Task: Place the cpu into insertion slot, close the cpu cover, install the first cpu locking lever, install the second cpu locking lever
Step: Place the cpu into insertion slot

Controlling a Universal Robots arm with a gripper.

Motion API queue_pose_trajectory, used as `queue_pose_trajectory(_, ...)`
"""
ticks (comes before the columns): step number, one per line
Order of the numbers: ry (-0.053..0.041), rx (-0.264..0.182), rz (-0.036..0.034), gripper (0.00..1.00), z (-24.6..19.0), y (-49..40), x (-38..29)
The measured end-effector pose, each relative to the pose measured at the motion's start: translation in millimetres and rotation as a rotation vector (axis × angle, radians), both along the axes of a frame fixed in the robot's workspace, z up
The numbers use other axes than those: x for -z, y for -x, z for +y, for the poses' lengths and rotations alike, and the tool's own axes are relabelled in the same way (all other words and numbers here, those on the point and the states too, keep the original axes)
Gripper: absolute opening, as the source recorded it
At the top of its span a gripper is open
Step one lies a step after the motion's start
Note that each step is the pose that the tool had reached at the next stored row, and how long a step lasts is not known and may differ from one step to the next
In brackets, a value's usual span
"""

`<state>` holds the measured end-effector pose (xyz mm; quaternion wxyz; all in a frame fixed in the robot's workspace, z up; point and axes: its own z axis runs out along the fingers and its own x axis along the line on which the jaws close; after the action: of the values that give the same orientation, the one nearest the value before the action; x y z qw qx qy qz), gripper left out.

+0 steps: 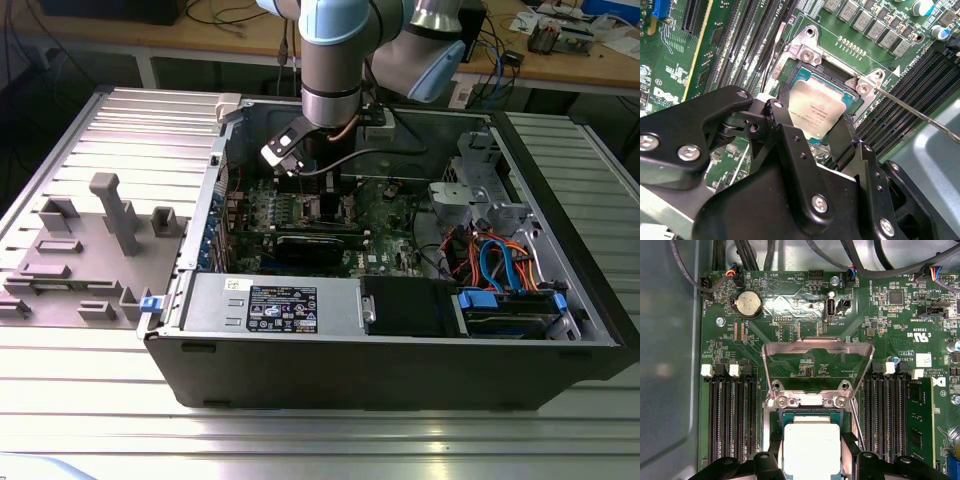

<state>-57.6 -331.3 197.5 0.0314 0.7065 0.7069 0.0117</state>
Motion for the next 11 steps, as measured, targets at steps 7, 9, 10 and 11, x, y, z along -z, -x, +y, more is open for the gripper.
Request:
queue_pose_trajectory(7, -0.0002, 0.0, -0.0003, 0.54, 0.0, -0.2, 0.2)
queue_pose_trajectory(9, -0.0001, 0.0, -0.0003, 0.54, 0.0, -0.2, 0.2)
queue_pose_trajectory(10, -0.0001, 0.0, -0.0003, 0.54, 0.1, -0.2, 0.2)
queue_pose_trajectory(11, 0.0, 0.0, -0.0006, 0.55, 0.0, -0.2, 0.3)
